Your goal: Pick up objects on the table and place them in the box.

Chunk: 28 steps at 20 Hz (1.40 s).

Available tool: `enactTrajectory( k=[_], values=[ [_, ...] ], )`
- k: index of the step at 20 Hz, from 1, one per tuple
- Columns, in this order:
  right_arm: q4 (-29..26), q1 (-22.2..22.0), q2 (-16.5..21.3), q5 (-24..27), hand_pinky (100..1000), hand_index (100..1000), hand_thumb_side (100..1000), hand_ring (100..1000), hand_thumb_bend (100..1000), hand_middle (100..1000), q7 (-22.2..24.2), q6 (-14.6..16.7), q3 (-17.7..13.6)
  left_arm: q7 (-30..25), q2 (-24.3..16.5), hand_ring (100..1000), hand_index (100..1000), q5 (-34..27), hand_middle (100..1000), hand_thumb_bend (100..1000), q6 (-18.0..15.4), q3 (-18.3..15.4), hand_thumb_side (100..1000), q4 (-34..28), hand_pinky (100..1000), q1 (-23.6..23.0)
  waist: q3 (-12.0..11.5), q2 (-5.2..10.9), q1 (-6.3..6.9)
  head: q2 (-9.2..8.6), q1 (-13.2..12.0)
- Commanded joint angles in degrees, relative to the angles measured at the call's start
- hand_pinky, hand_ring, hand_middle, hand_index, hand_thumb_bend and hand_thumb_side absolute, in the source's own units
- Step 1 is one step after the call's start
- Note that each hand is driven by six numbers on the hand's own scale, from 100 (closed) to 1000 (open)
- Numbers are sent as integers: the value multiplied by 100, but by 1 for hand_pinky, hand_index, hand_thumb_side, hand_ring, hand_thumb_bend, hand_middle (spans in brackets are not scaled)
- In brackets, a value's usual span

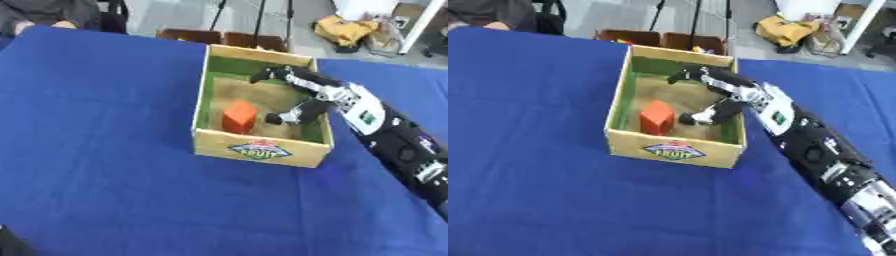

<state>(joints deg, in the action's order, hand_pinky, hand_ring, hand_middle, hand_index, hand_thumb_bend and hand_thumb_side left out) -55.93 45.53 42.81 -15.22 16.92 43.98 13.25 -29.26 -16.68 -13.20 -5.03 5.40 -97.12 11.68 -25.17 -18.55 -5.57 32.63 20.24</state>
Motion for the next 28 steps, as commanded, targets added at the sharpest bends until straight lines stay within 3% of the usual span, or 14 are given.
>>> enactTrajectory(
  k=[1, 5, 16, 23, 27, 28],
  values=[
    [-283, 0, 249, 101, 917, 939, 635, 919, 539, 822, -129, 46, -52, 17, -58, 542, 592, 6, 400, 361, 0, -63, 1000, -46, 617, 13, 58, 135, 51, -55, -36],
    [-808, -142, 463, 532, 909, 931, 574, 908, 493, 802, -203, -68, -21, 36, -82, 542, 591, 20, 400, 362, -2, -83, 1000, -29, 617, -48, 238, 196, 76, -24, -99],
    [-2529, -609, 1101, 2511, 875, 904, 409, 866, 374, 742, -84, -882, -289, 114, -177, 543, 592, 42, 400, 363, -14, -179, 1000, -4, 617, -207, 916, 328, 140, -15, -300],
    [-3292, -1260, 1389, 2959, 851, 885, 390, 841, 337, 709, -302, -1049, -537, 225, -176, 543, 592, 63, 401, 365, -28, -294, 1000, -6, 617, -247, 1328, 276, 203, -57, -542],
    [-3434, -1373, 1431, 2999, 851, 885, 390, 841, 337, 709, -390, -1123, -576, 241, -175, 543, 592, 67, 401, 365, -31, -302, 1000, -10, 617, -251, 1362, 270, 211, -64, -566],
    [-3395, -1429, 1423, 3030, 841, 862, 373, 825, 273, 675, -427, -1161, -628, 264, -169, 544, 593, 65, 402, 358, -39, -330, 1000, -11, 617, -259, 1415, 242, 248, -94, -604]
  ],
)
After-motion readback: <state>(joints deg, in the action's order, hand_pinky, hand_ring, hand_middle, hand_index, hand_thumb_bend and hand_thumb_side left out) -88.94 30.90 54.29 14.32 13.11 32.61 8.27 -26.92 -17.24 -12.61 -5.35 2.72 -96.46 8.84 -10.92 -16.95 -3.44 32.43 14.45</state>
